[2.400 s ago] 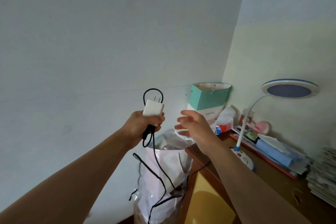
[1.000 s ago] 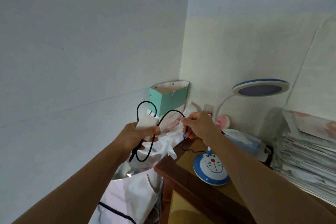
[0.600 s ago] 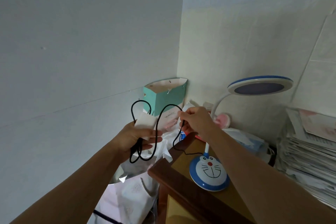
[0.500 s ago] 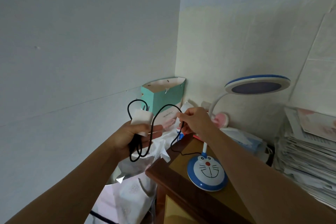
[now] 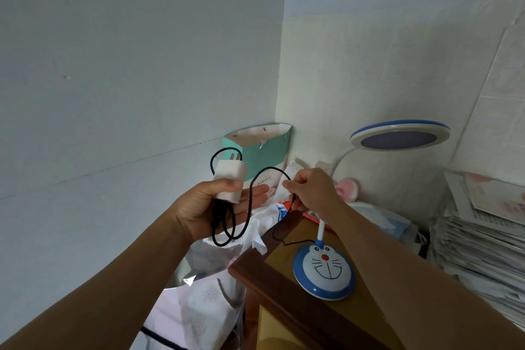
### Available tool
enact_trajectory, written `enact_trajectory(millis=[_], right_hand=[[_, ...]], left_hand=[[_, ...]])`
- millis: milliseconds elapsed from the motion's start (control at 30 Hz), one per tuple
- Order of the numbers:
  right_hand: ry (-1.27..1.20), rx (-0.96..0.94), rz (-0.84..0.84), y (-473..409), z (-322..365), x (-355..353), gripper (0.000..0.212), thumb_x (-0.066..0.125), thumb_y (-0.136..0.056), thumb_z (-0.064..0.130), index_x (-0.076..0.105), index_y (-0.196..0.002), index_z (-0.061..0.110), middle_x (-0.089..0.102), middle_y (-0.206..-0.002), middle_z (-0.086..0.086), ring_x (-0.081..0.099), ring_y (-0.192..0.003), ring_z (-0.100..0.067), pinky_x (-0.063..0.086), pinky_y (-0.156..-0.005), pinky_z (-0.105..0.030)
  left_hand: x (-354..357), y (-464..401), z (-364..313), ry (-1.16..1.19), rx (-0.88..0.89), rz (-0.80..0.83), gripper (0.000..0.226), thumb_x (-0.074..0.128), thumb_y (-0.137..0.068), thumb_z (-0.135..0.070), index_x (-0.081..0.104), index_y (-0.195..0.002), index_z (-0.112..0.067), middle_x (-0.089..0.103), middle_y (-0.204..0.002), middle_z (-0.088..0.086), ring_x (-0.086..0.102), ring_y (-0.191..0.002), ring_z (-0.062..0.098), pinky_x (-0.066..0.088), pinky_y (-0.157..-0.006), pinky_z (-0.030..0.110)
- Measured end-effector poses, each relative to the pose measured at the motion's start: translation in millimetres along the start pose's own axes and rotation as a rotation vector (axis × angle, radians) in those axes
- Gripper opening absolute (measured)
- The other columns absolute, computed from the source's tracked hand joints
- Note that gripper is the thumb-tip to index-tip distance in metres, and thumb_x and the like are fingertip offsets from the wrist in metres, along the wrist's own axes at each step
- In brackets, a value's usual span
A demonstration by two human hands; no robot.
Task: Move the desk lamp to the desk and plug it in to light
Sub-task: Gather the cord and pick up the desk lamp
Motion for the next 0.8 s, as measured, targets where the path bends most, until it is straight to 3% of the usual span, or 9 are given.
enact_trajectory(millis=[67, 167, 233, 333, 400, 500, 567, 667, 800], right_hand=[[0.032, -0.027, 0.011, 3, 1, 2, 0.022, 0.067, -0.084, 0.019, 0.059, -0.064, 0.011, 0.063, -0.052, -0.003, 0.055, -0.03, -0.003, 0.045, -0.035, -0.012], [0.037, -0.029, 0.017, 7, -1, 4, 0.022, 0.066, -0.084, 0.018, 0.059, -0.065, 0.008, 0.063, -0.053, -0.006, 0.055, -0.029, -0.004, 0.044, -0.034, -0.013], [-0.009, -0.002, -0.003, 9, 0, 3, 0.023, 0.065, -0.085, 0.018, 0.059, -0.066, 0.008, 0.063, -0.055, -0.006, 0.054, -0.03, -0.005, 0.043, -0.034, -0.013], [-0.128, 0.028, -0.031, 9, 5, 0, 0.022, 0.063, -0.086, 0.015, 0.059, -0.066, 0.006, 0.063, -0.058, -0.008, 0.053, -0.033, -0.008, 0.045, -0.036, -0.015], [-0.218, 0.052, -0.027, 7, 11, -2, 0.018, 0.062, -0.087, 0.013, 0.059, -0.07, 0.006, 0.062, -0.06, -0.008, 0.052, -0.037, -0.009, 0.046, -0.037, -0.016], [-0.278, 0.065, -0.019, 4, 21, -5, 0.008, 0.058, -0.089, 0.008, 0.062, -0.083, 0.004, 0.061, -0.064, -0.005, 0.052, -0.048, -0.009, 0.046, -0.04, -0.015], [-0.328, 0.075, -0.002, 0, 27, -8, 0.008, 0.056, -0.09, 0.006, 0.062, -0.09, 0.002, 0.058, -0.064, -0.004, 0.049, -0.051, -0.009, 0.047, -0.042, -0.015], [-0.453, 0.122, 0.066, -5, 34, -12, 0.009, 0.053, -0.091, 0.004, 0.061, -0.094, 0.0, 0.05, -0.064, -0.007, 0.044, -0.052, -0.011, 0.049, -0.052, -0.021], [-0.569, 0.145, 0.148, -11, 37, -13, 0.011, 0.051, -0.092, 0.004, 0.06, -0.097, -0.002, 0.042, -0.064, -0.007, 0.043, -0.051, -0.01, 0.056, -0.058, -0.023]], left_hand=[[1, 2, 0, 0.074, 0.002, 0.027, 0.078, 0.087, -0.041, -0.002, 0.05, -0.109, -0.007, 0.074, -0.101, 0.016, 0.073, -0.089, 0.028, 0.06, -0.069, 0.037], [0, 5, 1, 0.098, -0.015, -0.003, 0.073, 0.092, -0.026, -0.002, 0.061, -0.093, -0.006, 0.073, -0.077, 0.007, 0.074, -0.073, 0.021, 0.06, -0.067, 0.034], [-2, 8, 2, 0.088, -0.035, -0.016, 0.06, 0.091, -0.034, -0.003, 0.06, -0.085, -0.006, 0.068, -0.071, 0.006, 0.07, -0.064, 0.017, 0.057, -0.065, 0.029], [-3, 12, 6, -0.1, -0.078, -0.044, 0.028, 0.075, -0.064, -0.007, 0.058, -0.086, -0.009, 0.065, -0.068, 0.006, 0.065, -0.059, 0.015, 0.054, -0.059, 0.025], [-3, 9, 12, -0.324, -0.093, -0.112, 0.032, 0.07, -0.069, -0.001, 0.056, -0.096, -0.009, 0.064, -0.072, 0.007, 0.064, -0.061, 0.015, 0.053, -0.059, 0.026], [-8, -4, 23, -0.564, -0.072, -0.242, 0.045, 0.07, -0.073, 0.002, 0.052, -0.114, -0.004, 0.058, -0.09, 0.013, 0.06, -0.077, 0.023, 0.052, -0.077, 0.035], [-13, -15, 31, -0.719, -0.052, -0.342, 0.046, 0.075, -0.07, -0.003, 0.057, -0.113, 0.001, 0.059, -0.098, 0.016, 0.059, -0.09, 0.029, 0.049, -0.086, 0.04], [-20, -30, 48, -0.808, -0.029, -0.429, 0.035, 0.079, -0.066, -0.011, 0.061, -0.096, -0.006, 0.063, -0.089, 0.01, 0.059, -0.082, 0.024, 0.049, -0.073, 0.031], [-18, -58, 79, -0.698, 0.024, -0.415, 0.033, 0.08, -0.063, -0.008, 0.06, -0.089, -0.013, 0.064, -0.079, 0.007, 0.061, -0.069, 0.017, 0.048, -0.055, 0.026]])
Point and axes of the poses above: each hand's wrist, its own y-axis away from the middle knuckle, its own x-axis out of the palm, z = x × y, the point moved 1 cm from there along -y, towards the middle knuckle
